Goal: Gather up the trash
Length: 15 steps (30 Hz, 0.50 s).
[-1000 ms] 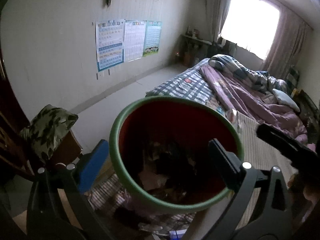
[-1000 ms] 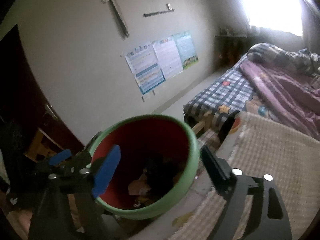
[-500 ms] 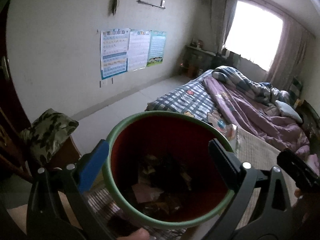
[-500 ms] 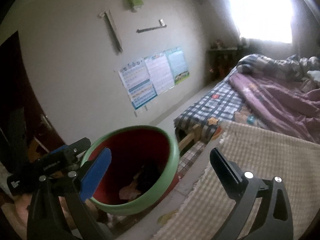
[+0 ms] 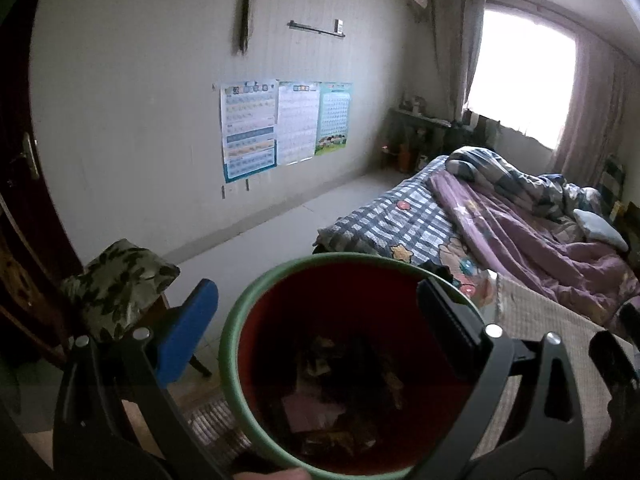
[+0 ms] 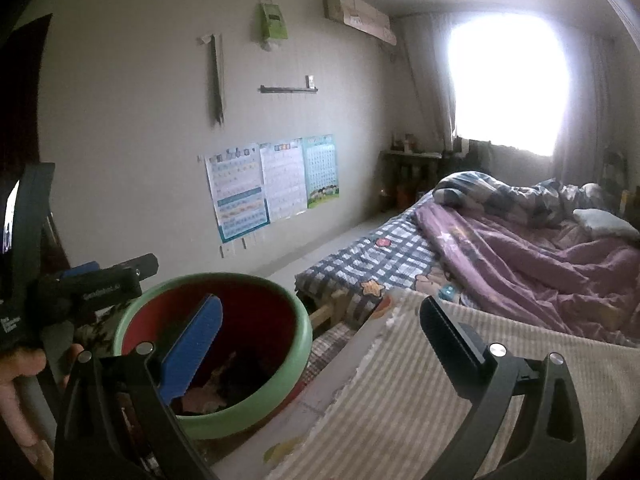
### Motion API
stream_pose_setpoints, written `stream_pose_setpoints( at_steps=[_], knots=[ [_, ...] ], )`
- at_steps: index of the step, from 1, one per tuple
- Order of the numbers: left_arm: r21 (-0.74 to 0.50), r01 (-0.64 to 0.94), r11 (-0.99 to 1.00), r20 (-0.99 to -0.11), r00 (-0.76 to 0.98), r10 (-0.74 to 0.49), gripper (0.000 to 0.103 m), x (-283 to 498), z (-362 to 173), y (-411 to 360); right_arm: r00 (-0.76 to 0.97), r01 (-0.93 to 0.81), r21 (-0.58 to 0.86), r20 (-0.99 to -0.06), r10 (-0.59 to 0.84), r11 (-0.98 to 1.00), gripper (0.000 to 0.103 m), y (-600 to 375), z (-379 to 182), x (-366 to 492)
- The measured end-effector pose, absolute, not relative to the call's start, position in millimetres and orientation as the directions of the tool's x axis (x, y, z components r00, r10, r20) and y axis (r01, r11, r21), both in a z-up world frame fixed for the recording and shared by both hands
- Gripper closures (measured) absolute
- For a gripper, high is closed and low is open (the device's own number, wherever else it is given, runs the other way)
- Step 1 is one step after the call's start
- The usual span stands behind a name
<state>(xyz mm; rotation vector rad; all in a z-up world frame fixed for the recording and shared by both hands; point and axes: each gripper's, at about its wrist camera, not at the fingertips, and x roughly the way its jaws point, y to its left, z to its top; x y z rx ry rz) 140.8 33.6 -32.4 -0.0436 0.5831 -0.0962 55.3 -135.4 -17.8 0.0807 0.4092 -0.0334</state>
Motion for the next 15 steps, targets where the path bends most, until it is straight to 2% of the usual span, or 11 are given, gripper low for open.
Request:
stream_pose_setpoints(
  at_steps=[15],
  knots=[
    [-0.063, 0.105, 0.992, -0.567, 0.814, -0.122, 0.005, 141.7, -47.9, 38.6, 0.891, 0.010, 0.065, -0.453, 0.020, 0.998, 0.007, -125.7, -33.4, 65.5]
  ],
)
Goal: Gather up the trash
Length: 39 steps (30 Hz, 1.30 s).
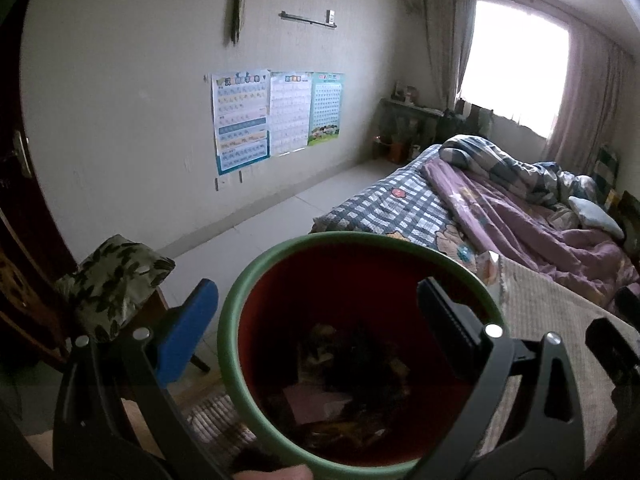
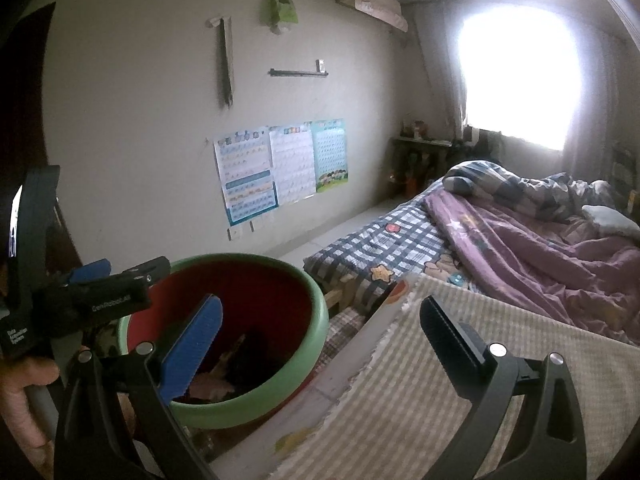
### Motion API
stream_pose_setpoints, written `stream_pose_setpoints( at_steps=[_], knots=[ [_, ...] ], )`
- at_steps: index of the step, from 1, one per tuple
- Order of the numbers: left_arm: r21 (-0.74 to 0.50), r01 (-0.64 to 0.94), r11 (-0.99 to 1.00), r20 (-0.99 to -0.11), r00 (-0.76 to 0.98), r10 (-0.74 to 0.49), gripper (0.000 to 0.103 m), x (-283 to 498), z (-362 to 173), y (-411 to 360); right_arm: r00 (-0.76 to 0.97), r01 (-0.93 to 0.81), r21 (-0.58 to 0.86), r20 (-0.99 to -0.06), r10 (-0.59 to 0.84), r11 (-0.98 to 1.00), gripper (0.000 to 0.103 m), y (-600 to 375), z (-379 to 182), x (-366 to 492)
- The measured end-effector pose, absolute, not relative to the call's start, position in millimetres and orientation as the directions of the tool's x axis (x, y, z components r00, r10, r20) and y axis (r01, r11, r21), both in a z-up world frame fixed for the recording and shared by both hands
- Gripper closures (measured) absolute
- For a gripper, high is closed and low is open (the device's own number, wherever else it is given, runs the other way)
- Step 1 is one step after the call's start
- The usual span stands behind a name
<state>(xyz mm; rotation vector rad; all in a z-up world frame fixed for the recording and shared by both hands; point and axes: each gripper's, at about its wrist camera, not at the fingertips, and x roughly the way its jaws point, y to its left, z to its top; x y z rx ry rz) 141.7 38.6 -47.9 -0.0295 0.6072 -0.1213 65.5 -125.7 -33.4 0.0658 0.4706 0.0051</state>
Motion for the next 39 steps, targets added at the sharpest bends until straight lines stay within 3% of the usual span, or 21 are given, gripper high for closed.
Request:
stream_pose_setpoints(
  at_steps=[39],
  knots=[
    [-0.038, 0.130, 0.991, -0.579, 0.805, -0.128, 0.006, 139.6, -55.1, 34.1, 0.877, 0.010, 0.074, -0.481, 0.027, 0.997, 0.007, -122.4, -41.1, 66.7]
  ],
)
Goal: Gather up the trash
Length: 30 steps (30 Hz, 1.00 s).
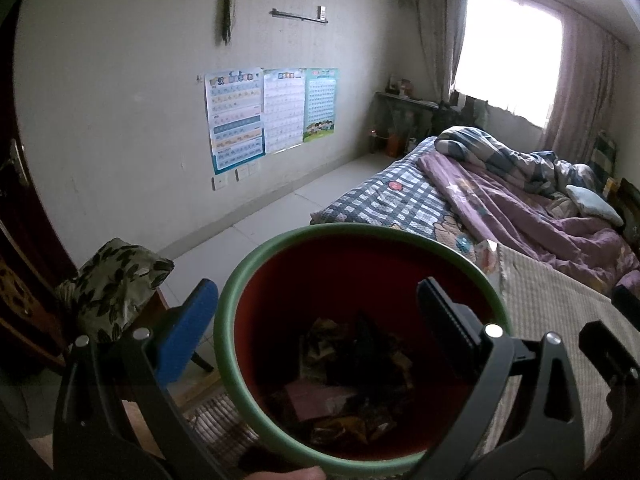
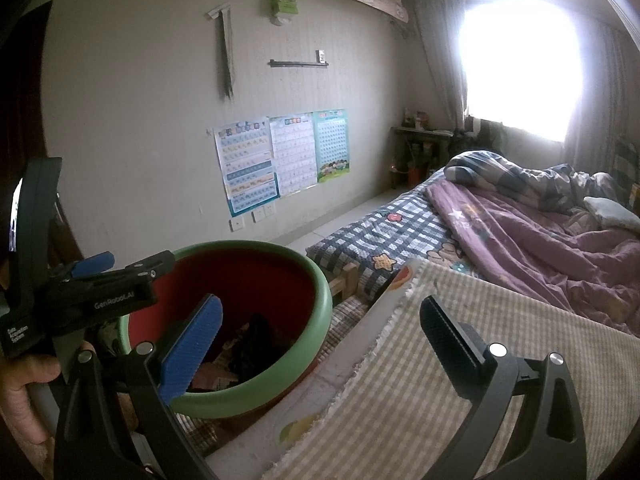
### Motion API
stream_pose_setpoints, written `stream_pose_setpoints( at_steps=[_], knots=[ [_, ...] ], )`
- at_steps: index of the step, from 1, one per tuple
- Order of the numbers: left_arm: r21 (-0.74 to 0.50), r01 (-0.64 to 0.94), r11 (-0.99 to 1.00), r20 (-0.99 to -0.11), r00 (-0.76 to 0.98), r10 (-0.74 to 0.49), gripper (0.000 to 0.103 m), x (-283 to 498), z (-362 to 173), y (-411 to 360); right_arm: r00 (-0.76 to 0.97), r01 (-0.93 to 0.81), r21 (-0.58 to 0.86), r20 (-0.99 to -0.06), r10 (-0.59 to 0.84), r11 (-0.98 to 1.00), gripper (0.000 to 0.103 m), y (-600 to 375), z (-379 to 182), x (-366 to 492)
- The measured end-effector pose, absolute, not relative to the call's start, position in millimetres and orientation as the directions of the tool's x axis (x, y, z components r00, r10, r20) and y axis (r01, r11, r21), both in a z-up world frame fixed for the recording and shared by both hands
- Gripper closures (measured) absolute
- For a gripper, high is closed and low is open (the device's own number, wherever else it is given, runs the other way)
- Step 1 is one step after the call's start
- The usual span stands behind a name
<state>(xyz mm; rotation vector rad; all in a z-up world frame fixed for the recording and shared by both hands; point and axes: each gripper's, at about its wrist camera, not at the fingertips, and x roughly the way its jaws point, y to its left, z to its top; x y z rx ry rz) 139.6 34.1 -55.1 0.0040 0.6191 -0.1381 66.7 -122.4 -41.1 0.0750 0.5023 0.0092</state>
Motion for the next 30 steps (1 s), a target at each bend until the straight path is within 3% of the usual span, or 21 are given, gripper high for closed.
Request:
stream_pose_setpoints(
  at_steps=[30],
  knots=[
    [-0.014, 0.142, 0.990, -0.570, 0.812, -0.124, 0.005, 136.6, -52.1, 31.8, 0.867, 0.030, 0.078, -0.499, 0.012, 0.997, 0.007, -126.8, -45.3, 59.4]
  ],
)
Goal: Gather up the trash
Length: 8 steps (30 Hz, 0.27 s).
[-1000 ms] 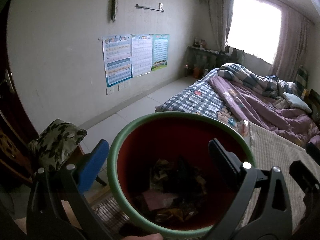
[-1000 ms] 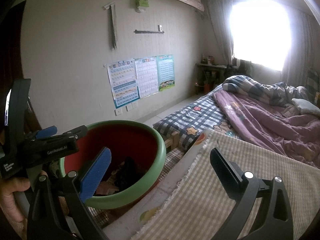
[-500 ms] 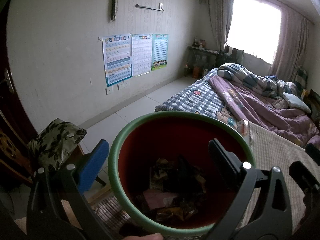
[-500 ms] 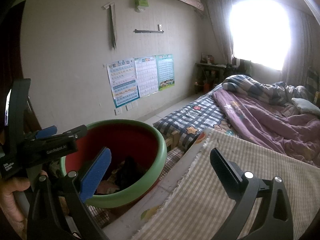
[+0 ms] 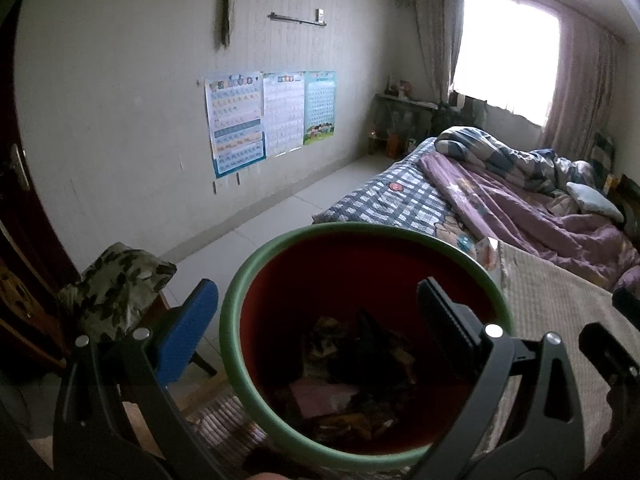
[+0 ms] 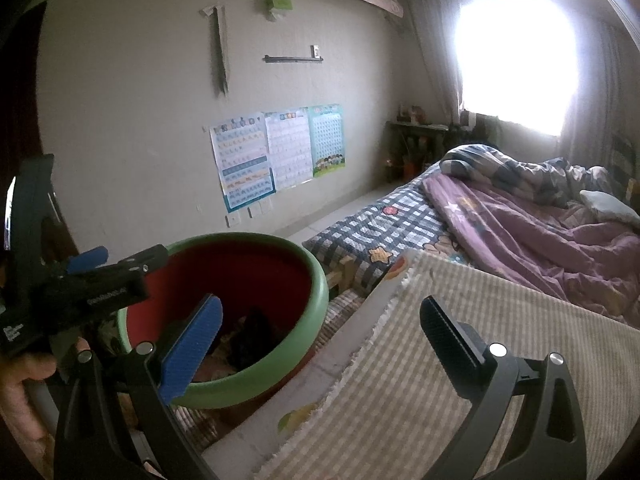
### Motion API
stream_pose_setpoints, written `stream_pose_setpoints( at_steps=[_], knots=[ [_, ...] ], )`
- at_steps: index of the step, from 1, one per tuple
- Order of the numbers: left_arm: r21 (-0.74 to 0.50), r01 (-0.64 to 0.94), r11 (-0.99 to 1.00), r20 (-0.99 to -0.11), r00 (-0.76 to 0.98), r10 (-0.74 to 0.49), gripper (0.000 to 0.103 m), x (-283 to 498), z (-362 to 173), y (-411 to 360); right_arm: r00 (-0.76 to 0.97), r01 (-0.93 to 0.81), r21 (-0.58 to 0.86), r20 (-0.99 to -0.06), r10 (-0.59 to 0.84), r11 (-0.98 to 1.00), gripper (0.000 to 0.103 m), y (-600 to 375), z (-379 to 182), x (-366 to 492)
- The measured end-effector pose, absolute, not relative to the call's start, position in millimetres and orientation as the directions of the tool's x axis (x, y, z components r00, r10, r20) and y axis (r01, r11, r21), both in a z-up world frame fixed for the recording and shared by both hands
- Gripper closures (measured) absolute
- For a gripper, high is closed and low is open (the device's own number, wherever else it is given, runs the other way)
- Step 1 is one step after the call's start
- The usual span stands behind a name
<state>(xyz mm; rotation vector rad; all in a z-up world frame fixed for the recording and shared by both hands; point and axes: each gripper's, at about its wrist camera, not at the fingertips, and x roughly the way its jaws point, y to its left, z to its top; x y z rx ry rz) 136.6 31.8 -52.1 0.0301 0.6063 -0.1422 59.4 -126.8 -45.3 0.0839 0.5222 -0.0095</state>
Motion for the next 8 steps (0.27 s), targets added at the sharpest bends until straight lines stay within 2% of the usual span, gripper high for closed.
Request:
stream_pose_setpoints(
  at_steps=[4, 8],
  knots=[
    [0.018, 0.096, 0.995, -0.564, 0.823, -0.069, 0.005, 134.1, -47.7, 41.2, 0.856, 0.070, 0.073, -0.517, -0.022, 0.995, 0.007, -144.0, -51.1, 55.3],
    [-0.042, 0.006, 0.999, -0.594, 0.804, -0.030, 0.005, 124.9, -55.8, 72.8, 0.806, 0.191, 0.094, -0.583, -0.101, 0.977, 0.007, -190.6, -71.7, 42.7]
  ],
)
